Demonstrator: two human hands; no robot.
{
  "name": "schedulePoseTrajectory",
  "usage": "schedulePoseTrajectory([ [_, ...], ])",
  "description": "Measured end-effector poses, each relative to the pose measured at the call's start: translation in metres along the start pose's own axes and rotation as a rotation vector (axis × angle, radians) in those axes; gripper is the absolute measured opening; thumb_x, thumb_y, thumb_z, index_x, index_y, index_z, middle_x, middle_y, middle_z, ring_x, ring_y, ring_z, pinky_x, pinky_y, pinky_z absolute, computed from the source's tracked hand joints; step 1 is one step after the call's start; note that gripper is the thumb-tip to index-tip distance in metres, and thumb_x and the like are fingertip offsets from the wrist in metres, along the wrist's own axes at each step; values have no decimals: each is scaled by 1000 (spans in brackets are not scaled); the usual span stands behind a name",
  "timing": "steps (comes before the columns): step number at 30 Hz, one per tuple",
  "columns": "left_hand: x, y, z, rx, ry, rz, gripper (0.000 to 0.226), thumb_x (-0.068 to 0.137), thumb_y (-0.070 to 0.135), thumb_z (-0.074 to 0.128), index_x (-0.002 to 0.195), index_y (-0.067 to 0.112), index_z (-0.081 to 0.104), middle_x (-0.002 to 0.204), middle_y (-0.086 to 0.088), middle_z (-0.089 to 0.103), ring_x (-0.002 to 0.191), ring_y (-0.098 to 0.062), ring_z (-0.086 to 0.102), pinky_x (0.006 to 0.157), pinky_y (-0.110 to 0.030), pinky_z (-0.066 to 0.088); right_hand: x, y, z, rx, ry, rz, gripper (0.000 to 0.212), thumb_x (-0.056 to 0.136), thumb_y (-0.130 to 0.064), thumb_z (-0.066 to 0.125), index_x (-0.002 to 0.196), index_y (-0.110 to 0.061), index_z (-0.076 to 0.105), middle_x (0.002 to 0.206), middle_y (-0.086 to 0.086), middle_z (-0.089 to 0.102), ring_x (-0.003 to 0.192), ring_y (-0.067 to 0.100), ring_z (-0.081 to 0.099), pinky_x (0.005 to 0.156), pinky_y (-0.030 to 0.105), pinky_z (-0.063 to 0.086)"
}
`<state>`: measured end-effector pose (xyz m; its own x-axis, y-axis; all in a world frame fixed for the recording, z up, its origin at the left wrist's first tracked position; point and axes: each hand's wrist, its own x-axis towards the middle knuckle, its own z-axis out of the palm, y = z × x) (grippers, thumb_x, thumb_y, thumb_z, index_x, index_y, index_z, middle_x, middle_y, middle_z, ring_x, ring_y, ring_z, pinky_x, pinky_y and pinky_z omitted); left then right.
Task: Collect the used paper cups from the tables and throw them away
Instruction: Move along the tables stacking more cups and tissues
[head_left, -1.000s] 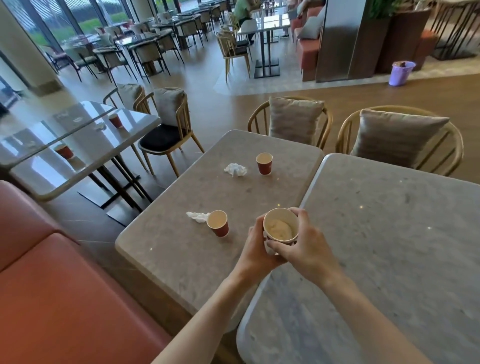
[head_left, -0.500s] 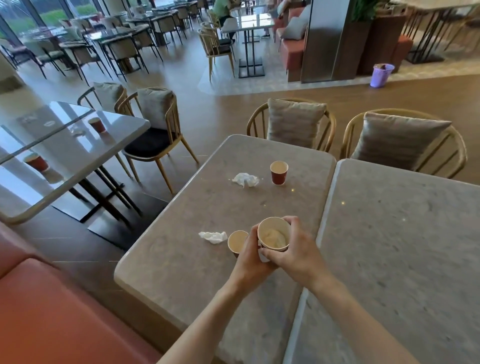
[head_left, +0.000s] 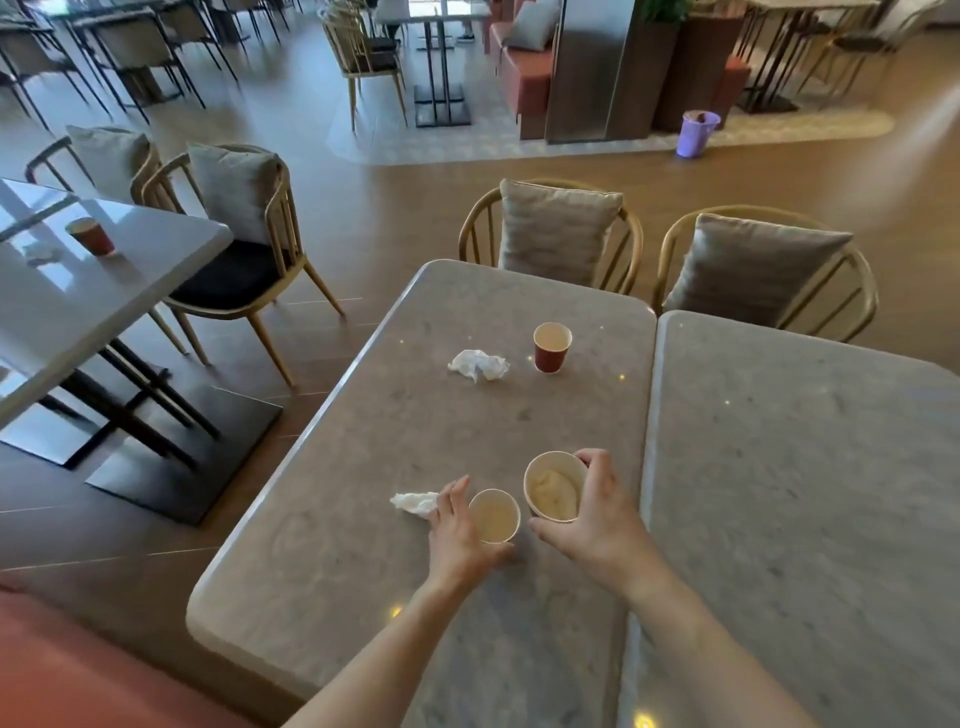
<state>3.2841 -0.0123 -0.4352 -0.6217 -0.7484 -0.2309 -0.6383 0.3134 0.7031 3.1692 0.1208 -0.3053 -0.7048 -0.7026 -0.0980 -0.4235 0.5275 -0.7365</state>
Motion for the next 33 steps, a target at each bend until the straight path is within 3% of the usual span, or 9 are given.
schedulePoseTrajectory([
  [3, 7, -3, 12, 17, -20, 9, 106, 63, 34, 88, 150, 19, 29, 153, -2, 26, 139, -28, 29, 110, -37, 34, 4, 3, -3, 4, 0, 2, 78, 63, -41, 86, 118, -21, 34, 115, -9, 46, 102, 10, 48, 76, 20, 34],
  [7, 9, -3, 19, -96, 5, -5, 73, 70, 18, 82, 133, 22, 45, 130, 2, 42, 122, -22, 47, 92, -24, 41, 11, 9, -8, -8, -19, -30, 77, 63, -38, 88, 115, -24, 32, 117, -4, 48, 104, 12, 48, 73, 15, 31],
  [11, 5, 8, 16, -254, 83, -39, 73, 72, 18, 82, 132, 28, 42, 124, 8, 44, 111, -12, 52, 79, -2, 37, 18, 10, -19, 7, -28, -79, 74, 63, -37, 87, 112, -28, 32, 114, -5, 49, 105, 13, 49, 74, 4, 33],
  [15, -7, 26, 12, -364, 133, -10, 78, 66, 28, 88, 128, 35, 40, 115, 9, 60, 105, -8, 60, 84, -17, 47, 23, 8, -30, 56, -21, -133, 76, 61, -41, 87, 112, -28, 34, 110, -11, 47, 97, 4, 47, 75, -2, 33],
  [18, -17, 40, 8, -402, 144, 1, 74, 63, 37, 89, 116, 37, 39, 107, 11, 64, 96, -5, 65, 79, -24, 54, 24, 6, -37, 67, -42, -174, 75, 60, -44, 87, 111, -33, 33, 108, -15, 48, 97, 2, 49, 73, 4, 37],
  [22, -26, 49, 2, -442, 110, 33, 67, 63, 23, 89, 110, 38, 44, 100, 11, 70, 90, -6, 68, 76, -25, 56, 22, 3, -37, 74, -118, -205, 77, 55, -53, 85, 110, -37, 33, 107, -18, 51, 97, -5, 52, 71, 13, 42],
  [28, -34, 55, -16, -536, 118, 94, 72, 57, 21, 89, 119, 23, 52, 107, -1, 72, 98, -16, 69, 87, -50, 58, 16, -9, -29, 154, -163, -219, 77, 58, -53, 85, 115, -31, 39, 105, -19, 56, 96, -10, 54, 74, 10, 44],
  [30, -32, 53, -24, -525, 121, 112, 73, 60, 15, 90, 121, 23, 53, 109, -2, 72, 100, -19, 71, 88, -47, 59, 14, -15, -27, 165, -150, -220, 76, 60, -54, 84, 118, -32, 39, 106, -19, 56, 97, -8, 55, 74, 10, 44],
  [33, -27, 49, -34, -498, 134, 150, 72, 62, 6, 92, 120, 27, 54, 112, -5, 71, 99, -14, 71, 82, -29, 58, 15, -24, -23, 180, -139, -213, 78, 62, -57, 82, 122, -34, 38, 108, -17, 58, 99, -1, 58, 81, 20, 49],
])
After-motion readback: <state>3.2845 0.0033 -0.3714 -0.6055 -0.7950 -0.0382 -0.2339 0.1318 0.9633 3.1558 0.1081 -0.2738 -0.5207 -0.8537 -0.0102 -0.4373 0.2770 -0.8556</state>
